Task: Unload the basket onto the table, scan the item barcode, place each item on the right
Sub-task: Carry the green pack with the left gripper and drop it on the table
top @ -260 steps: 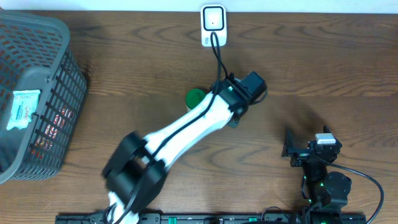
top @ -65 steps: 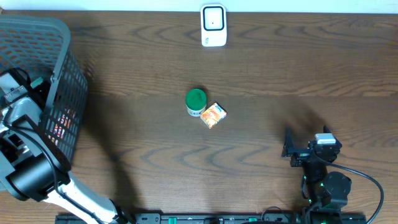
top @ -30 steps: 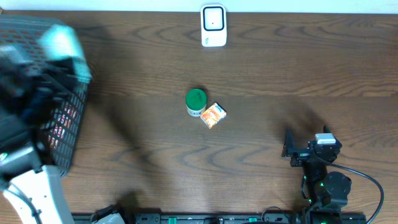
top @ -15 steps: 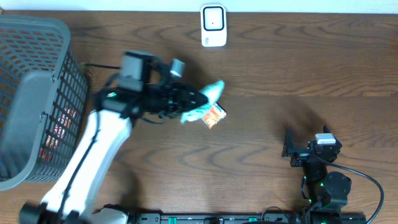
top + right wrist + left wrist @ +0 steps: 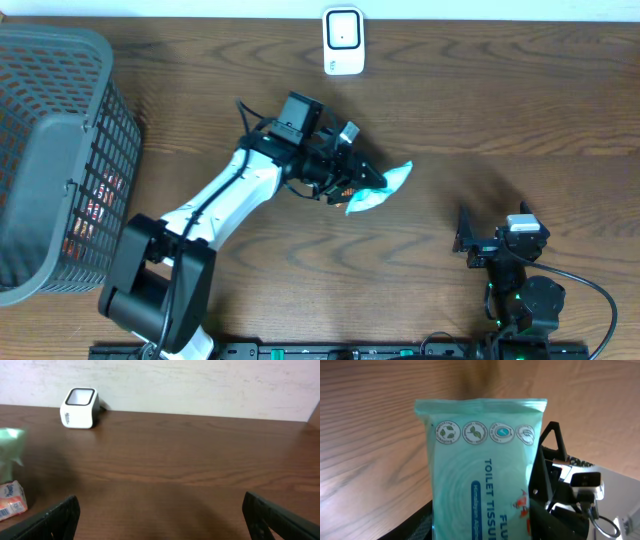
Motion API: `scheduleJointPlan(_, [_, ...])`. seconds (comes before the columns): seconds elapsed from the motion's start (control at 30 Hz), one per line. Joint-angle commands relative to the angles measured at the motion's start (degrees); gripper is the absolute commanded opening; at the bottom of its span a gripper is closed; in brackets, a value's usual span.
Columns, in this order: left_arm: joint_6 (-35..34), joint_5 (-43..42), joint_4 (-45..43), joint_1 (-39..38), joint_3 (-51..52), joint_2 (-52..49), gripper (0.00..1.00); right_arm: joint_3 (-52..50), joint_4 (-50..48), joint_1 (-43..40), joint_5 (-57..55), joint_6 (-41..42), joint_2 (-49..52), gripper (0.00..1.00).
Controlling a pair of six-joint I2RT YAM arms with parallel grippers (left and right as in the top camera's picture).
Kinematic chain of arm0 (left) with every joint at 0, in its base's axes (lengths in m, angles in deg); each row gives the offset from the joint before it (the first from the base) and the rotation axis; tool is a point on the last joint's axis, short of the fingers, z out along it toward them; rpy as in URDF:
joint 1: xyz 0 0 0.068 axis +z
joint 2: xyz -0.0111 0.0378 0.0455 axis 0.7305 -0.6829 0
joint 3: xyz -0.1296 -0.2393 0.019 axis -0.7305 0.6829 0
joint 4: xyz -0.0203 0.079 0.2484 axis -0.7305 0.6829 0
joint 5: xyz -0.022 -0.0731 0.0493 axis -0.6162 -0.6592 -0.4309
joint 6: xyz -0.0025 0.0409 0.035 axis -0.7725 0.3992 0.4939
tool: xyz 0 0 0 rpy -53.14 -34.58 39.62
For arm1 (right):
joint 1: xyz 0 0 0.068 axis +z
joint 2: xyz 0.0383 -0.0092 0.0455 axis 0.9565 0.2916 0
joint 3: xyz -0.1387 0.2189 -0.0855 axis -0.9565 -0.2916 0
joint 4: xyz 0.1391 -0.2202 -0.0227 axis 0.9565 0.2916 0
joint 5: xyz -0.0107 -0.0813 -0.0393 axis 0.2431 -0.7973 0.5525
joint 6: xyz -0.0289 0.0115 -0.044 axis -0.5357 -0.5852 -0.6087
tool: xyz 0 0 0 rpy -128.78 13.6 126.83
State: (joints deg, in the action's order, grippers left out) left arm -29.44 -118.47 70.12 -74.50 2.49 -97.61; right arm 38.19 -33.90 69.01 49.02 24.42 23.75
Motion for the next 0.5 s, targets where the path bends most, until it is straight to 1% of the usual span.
scheduleJointPlan(0.0, [-6.03, -2.40, -3.43, -1.14, 0.26, -1.01, 0.54, -0.07, 0.22, 0.37, -0.04, 0.72, -0.02, 0.99])
scheduleJointPlan(0.07, [-8.24, -2.21, -6.29, -1.27, 0.26, -1.68, 0.54, -0.07, 0.22, 0.37, -0.07, 0.72, -0.02, 0.99])
scheduleJointPlan(0.17, [-9.81, -1.88, -9.29, -1.27, 0.26, -2.80, 0.55, -0.07, 0.22, 0.37, -0.07, 0.72, -0.02, 0.99])
scheduleJointPlan(0.37, [-9.53, 2.45, -10.25, -1.29, 0.26, -5.46, 0.55, -0.07, 0.22, 0.37, -0.04, 0.72, -0.02, 0.99])
scheduleJointPlan(0.47, [-7.85, 7.23, -10.23, -1.29, 0.26, -5.81, 0.55, -0.07, 0.22, 0.37, -0.07, 0.72, -0.02, 0.99])
